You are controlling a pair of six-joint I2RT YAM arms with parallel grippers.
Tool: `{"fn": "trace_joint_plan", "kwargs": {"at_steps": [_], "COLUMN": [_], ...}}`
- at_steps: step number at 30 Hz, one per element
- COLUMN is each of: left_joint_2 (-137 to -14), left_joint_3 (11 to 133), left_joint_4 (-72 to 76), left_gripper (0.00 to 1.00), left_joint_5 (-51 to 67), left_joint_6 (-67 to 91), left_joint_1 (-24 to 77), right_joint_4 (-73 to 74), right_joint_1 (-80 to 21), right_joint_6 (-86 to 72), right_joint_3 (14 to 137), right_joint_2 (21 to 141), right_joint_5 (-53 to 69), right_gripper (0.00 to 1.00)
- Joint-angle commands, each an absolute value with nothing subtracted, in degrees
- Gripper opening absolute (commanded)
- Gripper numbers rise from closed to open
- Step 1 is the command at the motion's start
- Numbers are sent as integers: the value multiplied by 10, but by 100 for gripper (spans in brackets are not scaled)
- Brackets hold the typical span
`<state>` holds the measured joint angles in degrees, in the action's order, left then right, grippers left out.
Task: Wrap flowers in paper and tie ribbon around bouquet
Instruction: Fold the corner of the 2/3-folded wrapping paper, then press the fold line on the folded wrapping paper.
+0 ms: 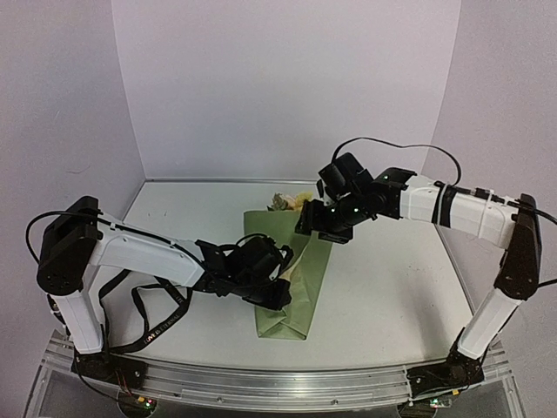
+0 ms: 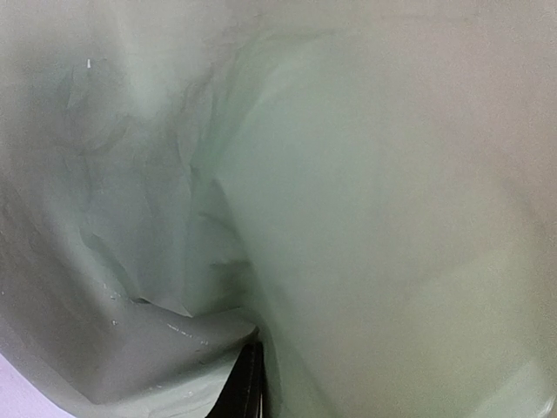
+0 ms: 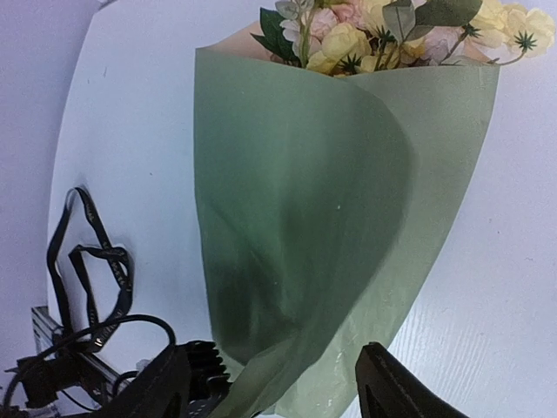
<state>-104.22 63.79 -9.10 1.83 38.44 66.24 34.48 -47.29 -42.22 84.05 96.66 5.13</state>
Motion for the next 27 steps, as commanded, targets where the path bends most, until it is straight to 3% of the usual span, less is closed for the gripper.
{"fn": "trace_joint_plan", "kwargs": {"at_steps": [1, 5, 9, 14, 19, 22, 27], "left_joint_2": [-1039, -1038, -1031, -980, -916, -899, -921], "left_joint_3": [663, 664, 667, 654, 602, 581, 563], "left_joint_4": [-98, -99, -104, -97, -45, -37, -26], "left_gripper": [8, 10, 22, 50, 63, 61, 40], "left_joint_5": [16, 13, 13, 20, 53, 54, 91], "left_joint_6": [372, 371, 365, 353, 349, 353, 368], "left_joint_1": [665, 665, 665, 664, 664, 656, 616], "right_joint_4": [377, 378, 378, 374, 340, 329, 319], "right_joint_1": [-462, -447, -433, -402, -382, -380, -375], "right_joint_6": [-435, -446, -439, -412, -395, -389, -382], "right_joint_3": [858, 857, 867, 870, 850, 843, 828], "right_joint_2": [990, 1003, 1019, 1043, 1059, 1064, 1068], "right_joint_5": [38, 54, 76, 139, 190, 197, 193], "right_gripper": [59, 39, 2, 0, 0, 0, 0]}}
